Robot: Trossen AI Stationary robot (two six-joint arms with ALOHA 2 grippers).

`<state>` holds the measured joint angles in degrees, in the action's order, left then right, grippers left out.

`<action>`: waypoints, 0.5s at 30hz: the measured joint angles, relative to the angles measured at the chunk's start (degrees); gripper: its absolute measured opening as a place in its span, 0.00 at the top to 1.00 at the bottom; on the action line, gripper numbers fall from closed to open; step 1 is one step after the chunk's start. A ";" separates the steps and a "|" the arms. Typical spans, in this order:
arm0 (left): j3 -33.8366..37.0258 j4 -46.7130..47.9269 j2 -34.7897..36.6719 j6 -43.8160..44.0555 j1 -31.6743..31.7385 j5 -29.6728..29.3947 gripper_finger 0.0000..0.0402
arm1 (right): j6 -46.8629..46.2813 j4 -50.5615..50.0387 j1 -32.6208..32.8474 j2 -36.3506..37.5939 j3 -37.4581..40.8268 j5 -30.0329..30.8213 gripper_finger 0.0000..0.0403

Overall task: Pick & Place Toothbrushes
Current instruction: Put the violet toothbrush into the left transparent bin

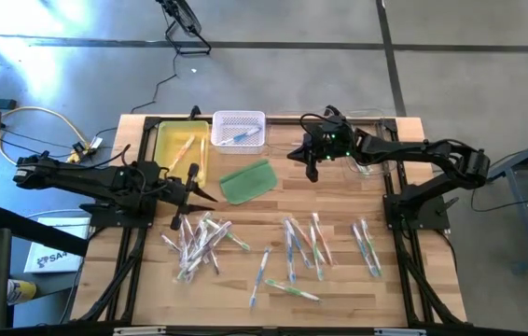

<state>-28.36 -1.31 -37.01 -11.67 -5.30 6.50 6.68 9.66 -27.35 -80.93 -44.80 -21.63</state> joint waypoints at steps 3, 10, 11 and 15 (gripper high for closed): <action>-0.02 -0.46 0.04 2.86 0.00 -0.01 0.76 | 1.10 -0.01 0.00 0.00 0.00 -0.87 1.00; -0.02 -1.00 0.00 3.33 0.00 -0.04 0.76 | 1.74 -0.01 0.00 0.00 0.00 -2.86 1.00; -0.02 -1.31 0.00 3.33 0.00 -0.04 0.76 | 1.74 -0.01 0.00 0.00 0.00 -2.85 1.00; -0.02 -2.01 0.01 3.46 0.00 -0.26 0.76 | 1.74 -0.01 0.00 0.00 0.00 -2.86 1.00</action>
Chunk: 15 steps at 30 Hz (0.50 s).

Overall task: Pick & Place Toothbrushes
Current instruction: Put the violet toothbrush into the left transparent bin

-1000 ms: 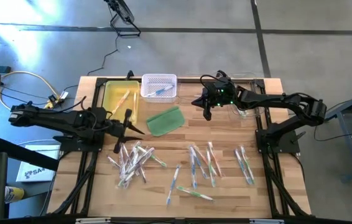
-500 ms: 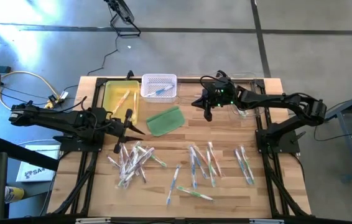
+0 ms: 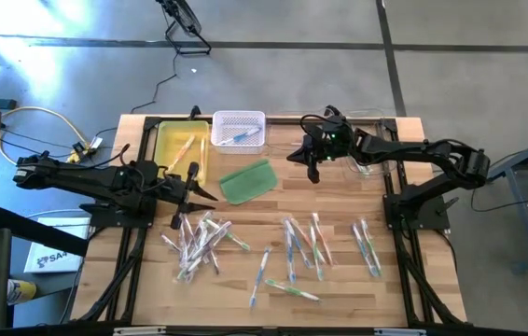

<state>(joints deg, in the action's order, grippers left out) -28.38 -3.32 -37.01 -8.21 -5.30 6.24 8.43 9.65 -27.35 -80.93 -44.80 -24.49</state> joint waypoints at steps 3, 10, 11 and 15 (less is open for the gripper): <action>0.00 -0.33 0.01 2.94 0.00 -1.95 0.76 | 0.00 0.00 0.00 0.00 0.00 0.02 1.00; 0.00 0.44 0.01 4.20 0.02 -2.84 0.76 | 0.87 0.02 0.00 0.00 0.00 0.15 1.00; 0.00 0.45 -0.01 4.55 0.02 -2.82 0.76 | 0.87 0.00 -0.01 0.00 0.00 0.19 1.00; 0.00 0.43 -0.01 7.25 0.02 -2.82 0.76 | 0.87 0.00 0.00 0.00 0.00 0.23 1.00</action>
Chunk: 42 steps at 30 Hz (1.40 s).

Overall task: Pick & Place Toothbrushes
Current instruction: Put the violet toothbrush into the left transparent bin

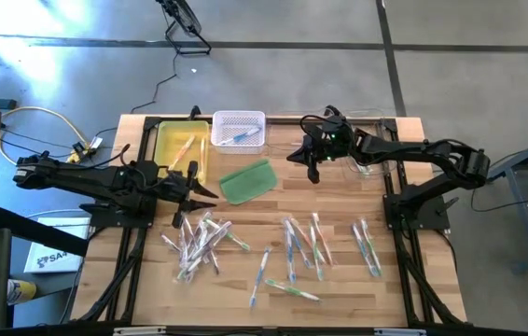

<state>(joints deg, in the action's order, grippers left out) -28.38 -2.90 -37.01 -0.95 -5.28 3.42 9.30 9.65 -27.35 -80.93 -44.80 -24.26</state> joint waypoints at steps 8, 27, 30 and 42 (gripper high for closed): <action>0.00 0.02 0.00 0.09 0.00 0.00 0.76 | 0.00 0.01 0.00 0.00 0.00 0.08 1.00; -0.09 6.52 0.00 20.61 -0.02 0.68 0.76 | -1.53 0.00 0.00 0.00 0.00 0.08 1.00; -0.09 11.49 0.01 27.48 -0.02 0.68 0.76 | -1.53 0.00 0.00 0.00 0.00 0.08 1.00; -0.09 17.93 -0.88 37.62 -0.02 2.01 0.76 | -0.09 0.00 0.00 0.00 0.00 0.08 1.00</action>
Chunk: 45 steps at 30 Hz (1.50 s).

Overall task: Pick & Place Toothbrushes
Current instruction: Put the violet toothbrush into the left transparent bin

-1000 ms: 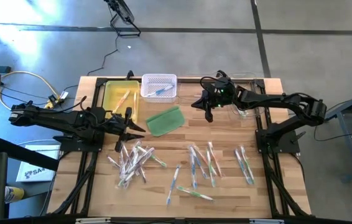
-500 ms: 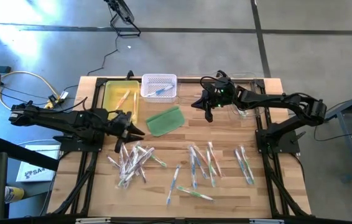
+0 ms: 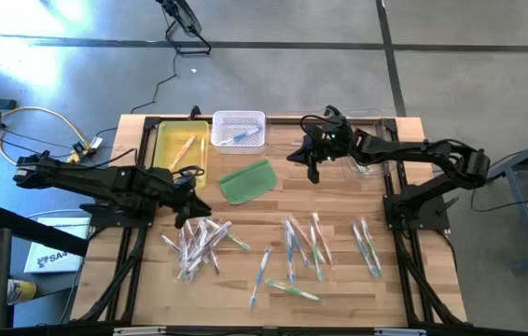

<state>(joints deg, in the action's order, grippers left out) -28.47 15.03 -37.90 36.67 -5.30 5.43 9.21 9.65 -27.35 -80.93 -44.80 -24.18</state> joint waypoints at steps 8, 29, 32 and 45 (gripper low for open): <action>0.00 -5.52 -1.25 -20.97 0.04 -5.73 0.76 | -0.41 0.02 0.00 0.00 0.00 0.00 1.00; 0.04 -4.66 -0.84 -50.66 0.04 -22.83 0.76 | -6.66 3.72 4.42 0.00 0.00 9.27 1.00; 0.04 -4.69 -0.84 -52.00 0.04 -23.03 0.76 | -8.99 4.85 5.31 0.00 0.00 9.68 1.00; 0.04 -4.66 -0.84 -51.89 0.04 -23.06 0.76 | -12.70 5.18 10.15 0.00 0.00 15.90 1.00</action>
<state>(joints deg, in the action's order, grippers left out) -28.42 10.38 -38.74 -15.22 -5.26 -17.63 -3.49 14.83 -17.20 -80.93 -44.80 -8.28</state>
